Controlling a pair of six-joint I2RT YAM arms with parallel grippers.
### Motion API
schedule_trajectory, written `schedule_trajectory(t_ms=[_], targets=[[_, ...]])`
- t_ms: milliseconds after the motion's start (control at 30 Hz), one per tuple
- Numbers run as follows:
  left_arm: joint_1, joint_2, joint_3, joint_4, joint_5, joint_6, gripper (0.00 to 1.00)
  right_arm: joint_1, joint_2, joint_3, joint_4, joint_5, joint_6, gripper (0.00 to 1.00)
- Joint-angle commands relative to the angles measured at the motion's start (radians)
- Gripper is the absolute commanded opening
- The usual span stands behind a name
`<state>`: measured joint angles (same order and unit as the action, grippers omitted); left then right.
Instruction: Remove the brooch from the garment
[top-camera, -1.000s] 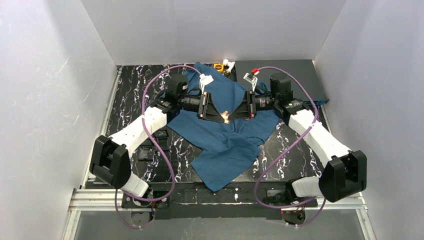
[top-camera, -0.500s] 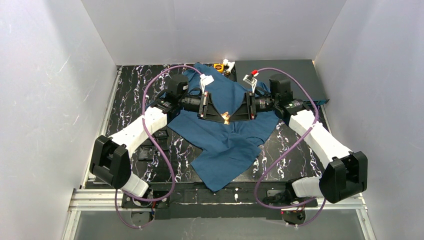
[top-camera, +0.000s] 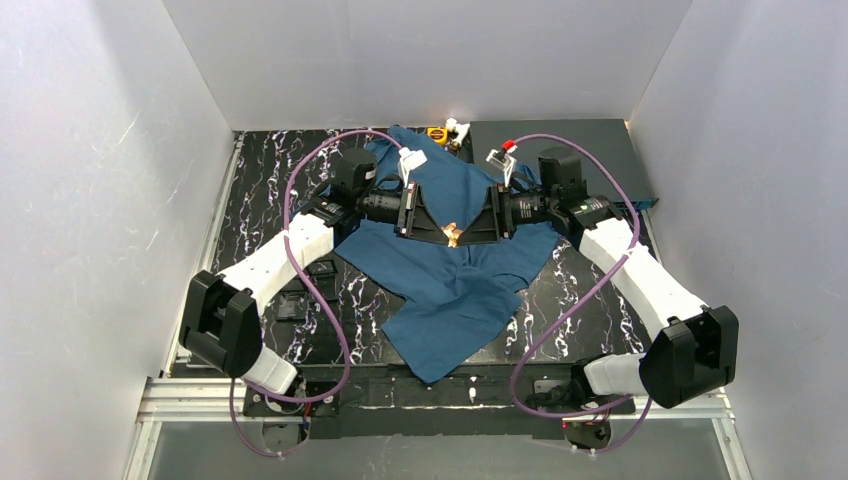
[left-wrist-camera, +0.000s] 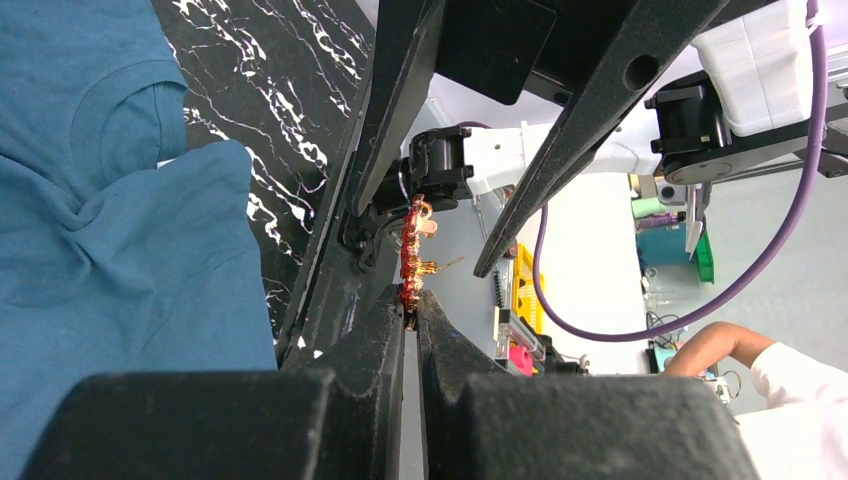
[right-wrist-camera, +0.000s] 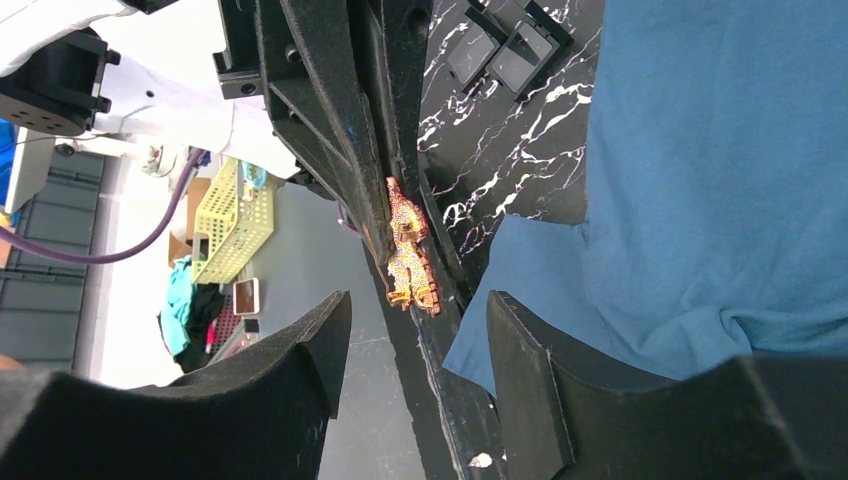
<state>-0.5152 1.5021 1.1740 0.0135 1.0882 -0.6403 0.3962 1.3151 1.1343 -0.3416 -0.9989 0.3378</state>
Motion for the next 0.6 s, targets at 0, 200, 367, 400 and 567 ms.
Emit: schedule_trajectory(t_ms=[0, 200, 367, 400, 567], targets=[[-0.014, -0.018, 0.018, -0.002, 0.015, 0.006, 0.0, 0.013, -0.013, 0.05, 0.015, 0.027, -0.006, 0.61], [-0.022, -0.017, 0.021, -0.001, 0.008, 0.011, 0.0, 0.029, 0.002, 0.066, 0.033, 0.039, 0.007, 0.6], [-0.022, -0.017, 0.021, -0.003, 0.007, 0.012, 0.0, 0.03, 0.01, 0.073, 0.018, 0.057, -0.006, 0.51], [-0.022, -0.017, 0.022, -0.004, 0.007, 0.013, 0.0, 0.03, 0.01, 0.072, 0.013, 0.062, -0.009, 0.48], [-0.022, -0.019, 0.022, -0.008, 0.006, 0.025, 0.0, 0.03, 0.007, 0.064, -0.01, 0.073, -0.029, 0.38]])
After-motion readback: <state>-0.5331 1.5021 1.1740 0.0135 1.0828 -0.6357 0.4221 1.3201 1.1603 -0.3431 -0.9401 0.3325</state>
